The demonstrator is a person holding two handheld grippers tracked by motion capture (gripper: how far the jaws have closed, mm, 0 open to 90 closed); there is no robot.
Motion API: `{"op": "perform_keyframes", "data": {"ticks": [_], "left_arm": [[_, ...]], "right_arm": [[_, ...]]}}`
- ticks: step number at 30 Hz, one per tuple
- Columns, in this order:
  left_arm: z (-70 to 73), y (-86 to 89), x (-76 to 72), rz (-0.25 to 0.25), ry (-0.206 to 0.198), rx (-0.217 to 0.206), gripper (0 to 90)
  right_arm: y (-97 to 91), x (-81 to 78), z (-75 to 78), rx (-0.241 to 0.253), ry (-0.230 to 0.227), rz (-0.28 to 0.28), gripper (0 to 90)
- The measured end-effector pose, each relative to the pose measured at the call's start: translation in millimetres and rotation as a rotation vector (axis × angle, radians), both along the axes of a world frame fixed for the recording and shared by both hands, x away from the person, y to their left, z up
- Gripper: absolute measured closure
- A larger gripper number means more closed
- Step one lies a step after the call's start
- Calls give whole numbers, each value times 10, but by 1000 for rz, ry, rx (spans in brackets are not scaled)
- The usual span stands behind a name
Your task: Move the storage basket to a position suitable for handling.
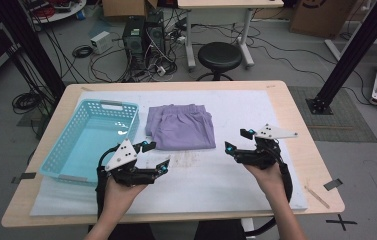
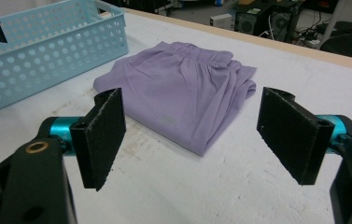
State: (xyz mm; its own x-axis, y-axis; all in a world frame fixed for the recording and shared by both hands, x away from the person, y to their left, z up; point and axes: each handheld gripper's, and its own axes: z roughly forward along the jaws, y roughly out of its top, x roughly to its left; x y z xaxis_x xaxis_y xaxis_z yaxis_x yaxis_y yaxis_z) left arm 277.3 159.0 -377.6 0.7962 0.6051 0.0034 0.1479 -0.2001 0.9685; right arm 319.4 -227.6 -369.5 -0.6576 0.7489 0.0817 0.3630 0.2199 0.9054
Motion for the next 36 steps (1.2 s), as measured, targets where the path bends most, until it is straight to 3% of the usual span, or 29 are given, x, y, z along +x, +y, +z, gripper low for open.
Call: {"op": "perform_keyframes", "data": {"ticks": [8, 15, 23, 27, 31, 36], "left_arm": [[108, 263, -178, 46, -6, 0, 273], [98, 689, -478, 113, -10, 22, 272], [-22, 1229, -874, 222, -24, 43, 272], [-170, 1468, -1036, 266, 19, 58, 272], [-265, 1597, -1119, 299, 55, 57, 272], [-443, 1729, -1163, 347, 145, 56, 272]], "right_arm": [[19, 11, -9, -1, 2, 1, 240], [95, 59, -50, -17, 15, 8, 240], [138, 57, -60, -22, 15, 20, 240], [131, 58, -60, -19, 15, 17, 240], [123, 52, -55, -17, 10, 12, 240], [123, 58, -62, -17, 12, 12, 240]]}}
